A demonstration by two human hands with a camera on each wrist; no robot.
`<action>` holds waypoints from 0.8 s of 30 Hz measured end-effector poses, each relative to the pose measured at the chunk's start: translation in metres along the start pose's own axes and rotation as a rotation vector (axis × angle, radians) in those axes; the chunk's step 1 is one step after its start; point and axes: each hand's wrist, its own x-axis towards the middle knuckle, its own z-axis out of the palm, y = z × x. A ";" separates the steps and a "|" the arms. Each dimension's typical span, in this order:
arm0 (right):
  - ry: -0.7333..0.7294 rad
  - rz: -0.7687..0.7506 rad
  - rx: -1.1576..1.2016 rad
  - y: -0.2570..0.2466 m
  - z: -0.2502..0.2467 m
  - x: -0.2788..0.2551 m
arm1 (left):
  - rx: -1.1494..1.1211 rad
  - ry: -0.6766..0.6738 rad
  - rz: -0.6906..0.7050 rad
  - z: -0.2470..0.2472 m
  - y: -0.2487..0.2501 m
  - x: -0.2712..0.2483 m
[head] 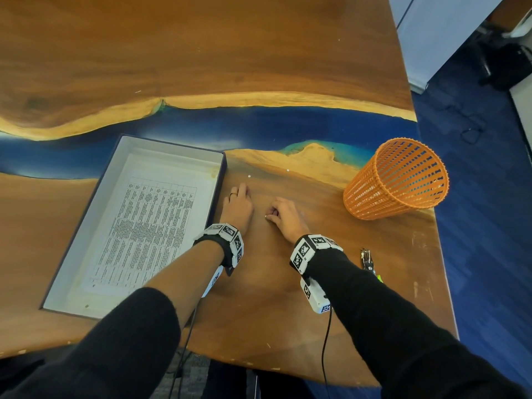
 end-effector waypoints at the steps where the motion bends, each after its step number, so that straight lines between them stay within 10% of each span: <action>1: 0.002 0.011 0.001 -0.001 0.000 0.000 | 0.001 0.005 -0.002 0.000 0.000 0.000; 24: 0.023 -0.022 0.026 0.004 0.003 -0.004 | -0.051 0.014 0.008 0.006 -0.003 0.002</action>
